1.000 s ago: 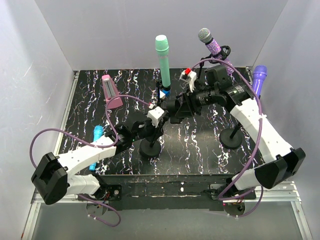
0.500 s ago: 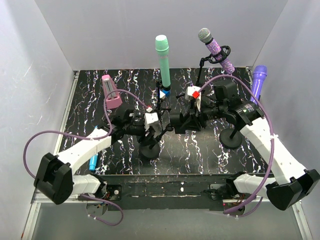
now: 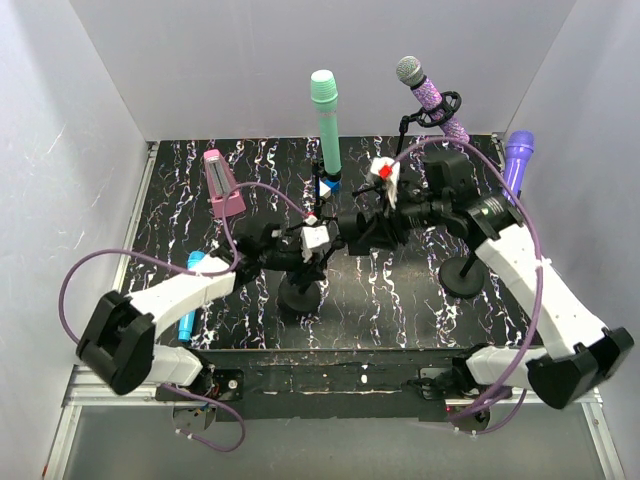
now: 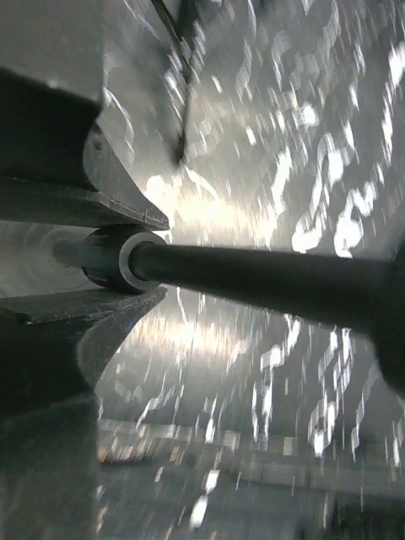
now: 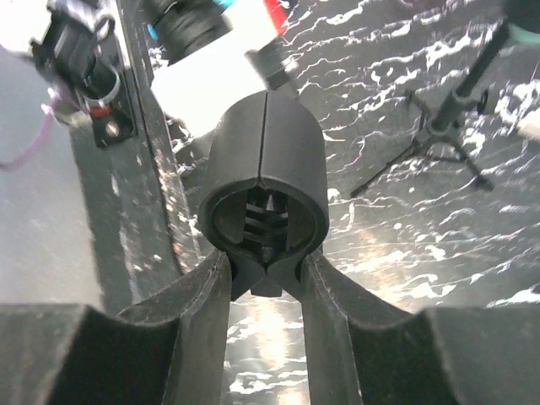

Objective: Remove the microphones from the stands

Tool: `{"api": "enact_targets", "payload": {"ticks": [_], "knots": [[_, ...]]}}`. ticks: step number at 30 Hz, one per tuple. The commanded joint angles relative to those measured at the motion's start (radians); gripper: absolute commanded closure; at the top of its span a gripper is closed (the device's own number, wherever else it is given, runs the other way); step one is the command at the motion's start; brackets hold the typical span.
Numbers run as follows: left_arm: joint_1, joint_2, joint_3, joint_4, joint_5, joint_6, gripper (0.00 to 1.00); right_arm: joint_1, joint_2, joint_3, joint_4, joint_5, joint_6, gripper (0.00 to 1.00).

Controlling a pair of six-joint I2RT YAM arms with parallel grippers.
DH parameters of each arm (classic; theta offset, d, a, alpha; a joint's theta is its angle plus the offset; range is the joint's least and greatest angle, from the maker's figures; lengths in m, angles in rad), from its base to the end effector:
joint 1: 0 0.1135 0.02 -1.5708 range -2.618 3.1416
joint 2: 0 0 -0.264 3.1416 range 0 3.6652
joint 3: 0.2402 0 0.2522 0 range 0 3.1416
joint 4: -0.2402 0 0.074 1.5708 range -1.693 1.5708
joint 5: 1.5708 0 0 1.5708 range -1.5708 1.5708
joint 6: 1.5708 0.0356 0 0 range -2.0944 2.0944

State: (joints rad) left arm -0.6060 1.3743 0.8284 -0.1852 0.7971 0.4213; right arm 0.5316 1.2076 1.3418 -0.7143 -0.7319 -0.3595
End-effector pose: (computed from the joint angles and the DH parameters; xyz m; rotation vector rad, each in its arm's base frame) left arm 0.2178 -0.1819 0.2305 1.4340 1.7043 -1.0080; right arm 0.1991 0.1447 0.3974 -1.2750 1.6782 0.8838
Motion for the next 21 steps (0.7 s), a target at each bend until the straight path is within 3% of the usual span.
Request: {"api": "enact_targets", "payload": {"ticks": [1,3,9,10,12,14,15,18,21], "knots": [[-0.181,-0.164,-0.025,0.283,-0.925,-0.341,1.00,0.016,0.160,0.249,-0.271,0.149,0.328,0.99],[-0.192,-0.133,0.011,0.213,-0.993,-0.413,1.00,0.018,0.233,0.345,-0.399,0.158,0.422,0.99],[-0.190,-0.144,-0.028,0.225,-0.863,-0.389,0.99,0.033,0.184,0.310,-0.355,0.198,0.424,0.99],[-0.187,-0.153,-0.029,0.219,-0.830,-0.386,0.89,0.033,0.185,0.315,-0.358,0.195,0.400,0.99],[-0.167,-0.175,-0.035,0.191,-0.605,-0.319,0.62,0.033,0.172,0.316,-0.349,0.163,0.300,0.99],[-0.158,-0.201,-0.038,0.130,-0.437,-0.232,0.45,0.034,0.112,0.272,-0.298,0.073,0.152,0.99],[-0.152,-0.207,-0.044,0.115,-0.371,-0.202,0.42,0.034,0.071,0.229,-0.263,0.030,0.054,0.99],[-0.101,-0.213,-0.064,0.084,-0.170,-0.133,0.43,0.033,-0.037,0.096,-0.173,-0.076,-0.178,0.99],[-0.043,-0.153,-0.045,0.031,0.032,-0.061,0.53,0.047,-0.086,0.011,-0.122,-0.061,-0.262,0.99]]}}
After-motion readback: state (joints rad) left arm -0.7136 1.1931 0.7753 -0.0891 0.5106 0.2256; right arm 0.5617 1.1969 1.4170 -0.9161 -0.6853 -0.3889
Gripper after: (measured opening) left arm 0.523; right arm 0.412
